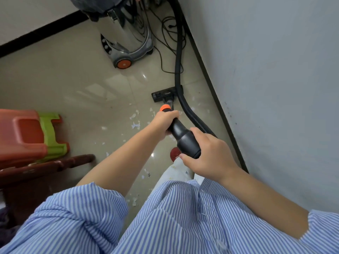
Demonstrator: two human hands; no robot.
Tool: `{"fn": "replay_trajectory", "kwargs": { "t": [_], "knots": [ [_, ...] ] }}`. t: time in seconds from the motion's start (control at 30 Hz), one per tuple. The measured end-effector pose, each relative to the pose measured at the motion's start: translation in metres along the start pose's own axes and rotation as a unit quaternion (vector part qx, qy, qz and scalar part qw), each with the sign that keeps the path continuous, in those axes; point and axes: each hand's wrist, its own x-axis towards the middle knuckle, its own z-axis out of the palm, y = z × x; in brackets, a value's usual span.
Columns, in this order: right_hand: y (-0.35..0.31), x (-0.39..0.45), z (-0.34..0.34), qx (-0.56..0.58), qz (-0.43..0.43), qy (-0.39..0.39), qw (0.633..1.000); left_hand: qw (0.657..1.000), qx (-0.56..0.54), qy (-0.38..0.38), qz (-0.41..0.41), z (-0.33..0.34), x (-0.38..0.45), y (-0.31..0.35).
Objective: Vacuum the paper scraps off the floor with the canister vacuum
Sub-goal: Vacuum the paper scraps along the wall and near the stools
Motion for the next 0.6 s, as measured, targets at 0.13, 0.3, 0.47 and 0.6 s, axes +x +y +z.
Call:
{"fn": "replay_trajectory", "kwargs": {
  "t": [0.13,0.3,0.47,0.6],
  "knots": [
    [-0.008,-0.009,-0.006,-0.01,-0.014,-0.003,1.0,1.0,-0.002,-0.002,0.012,-0.008,-0.005,-0.004],
    [-0.016,0.002,0.004,-0.024,-0.062,-0.016,0.998,0.998,-0.053,0.017,0.023,-0.031,-0.001,-0.013],
    [-0.019,0.024,0.025,-0.028,-0.102,-0.05,0.993,0.992,-0.105,0.056,0.04,-0.059,0.013,-0.022],
    [-0.023,0.053,0.042,-0.045,-0.16,-0.072,0.983,0.983,-0.162,0.08,0.043,-0.084,0.026,-0.031]
  ]
}}
